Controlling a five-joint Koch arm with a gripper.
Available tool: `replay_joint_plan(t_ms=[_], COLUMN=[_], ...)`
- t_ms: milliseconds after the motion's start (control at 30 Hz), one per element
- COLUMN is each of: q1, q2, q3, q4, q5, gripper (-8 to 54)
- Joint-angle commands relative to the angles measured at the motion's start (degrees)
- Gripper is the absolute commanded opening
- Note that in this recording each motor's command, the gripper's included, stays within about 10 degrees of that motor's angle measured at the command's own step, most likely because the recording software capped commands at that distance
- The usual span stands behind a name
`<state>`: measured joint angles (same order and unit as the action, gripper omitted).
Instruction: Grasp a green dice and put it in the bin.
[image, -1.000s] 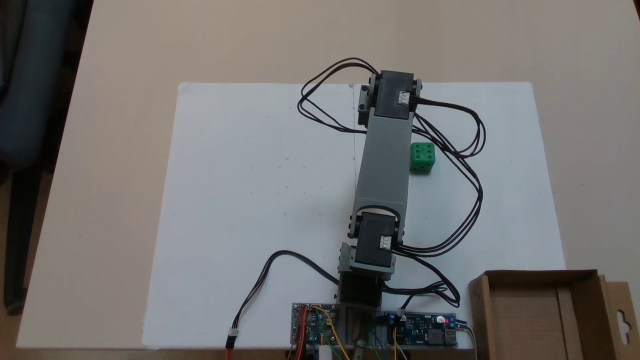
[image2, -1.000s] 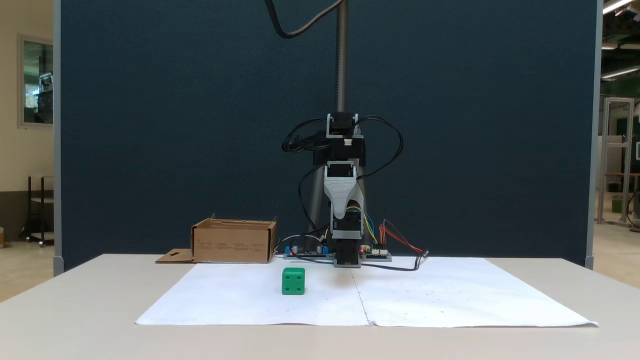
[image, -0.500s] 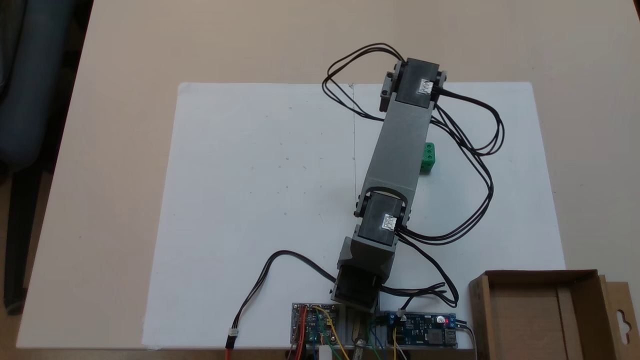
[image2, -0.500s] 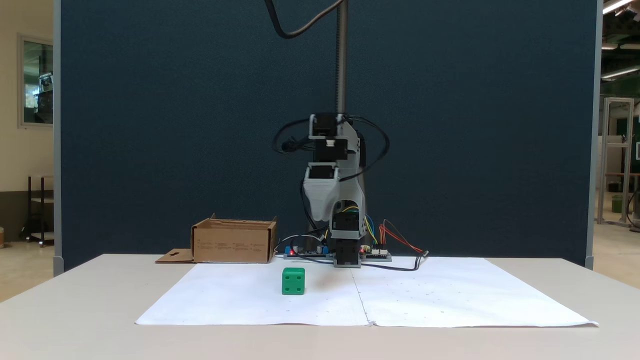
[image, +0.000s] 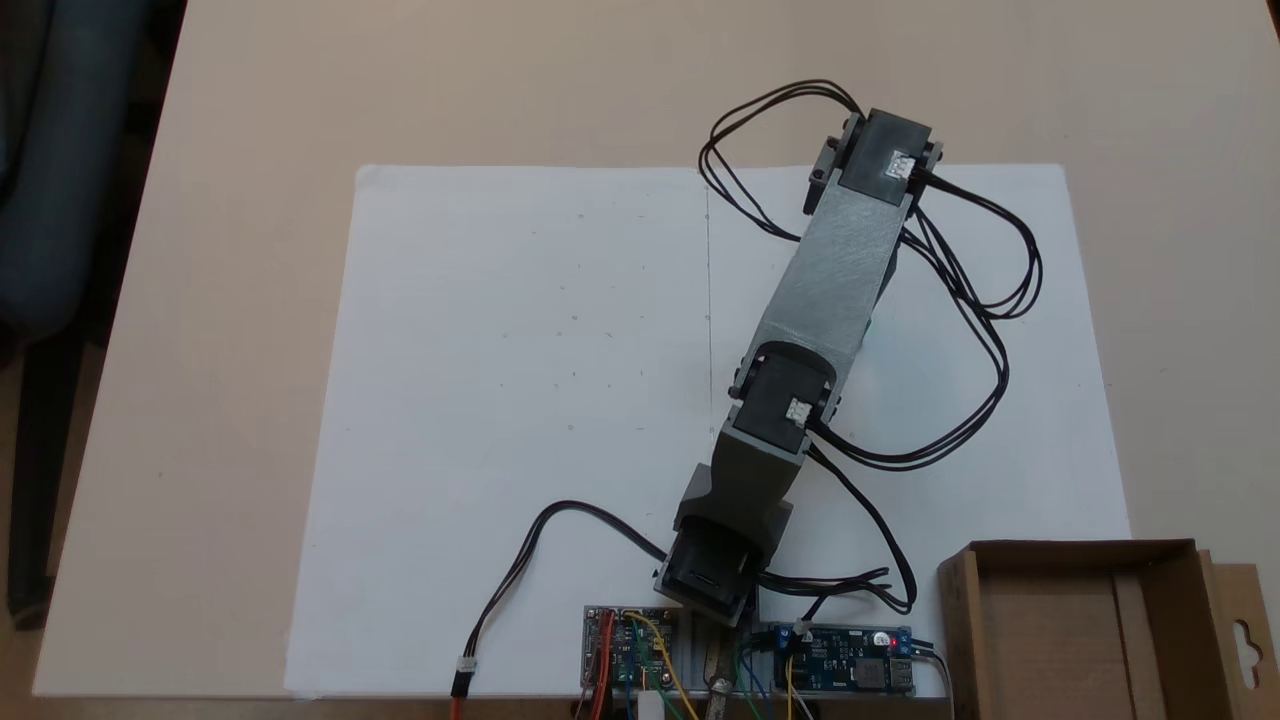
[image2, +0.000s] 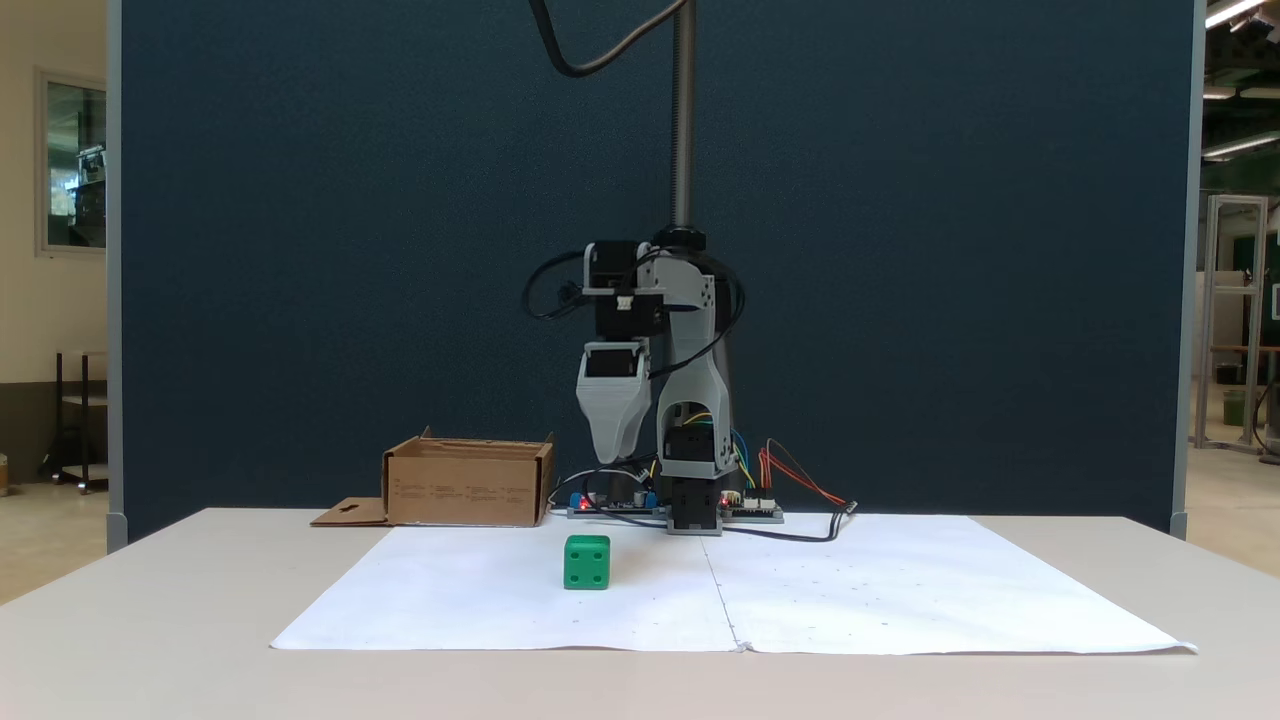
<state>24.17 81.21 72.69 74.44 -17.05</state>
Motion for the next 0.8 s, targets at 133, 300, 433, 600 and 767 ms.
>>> replay_joint_plan(t_ms=[133, 300, 433, 600, 767], q1=[1.14, 1.14, 1.05, 1.05, 1.05], q2=[-0.26, -0.26, -0.35, -0.44, -1.41], q3=[-1.76, -1.76, -1.76, -1.32, 3.60], q4=[6.94, 5.54, 1.32, -2.29, -10.55], q5=[-7.38, -7.03, -4.48, -4.39, -4.39], gripper=[45.8, 45.8, 45.6, 45.1, 45.1])
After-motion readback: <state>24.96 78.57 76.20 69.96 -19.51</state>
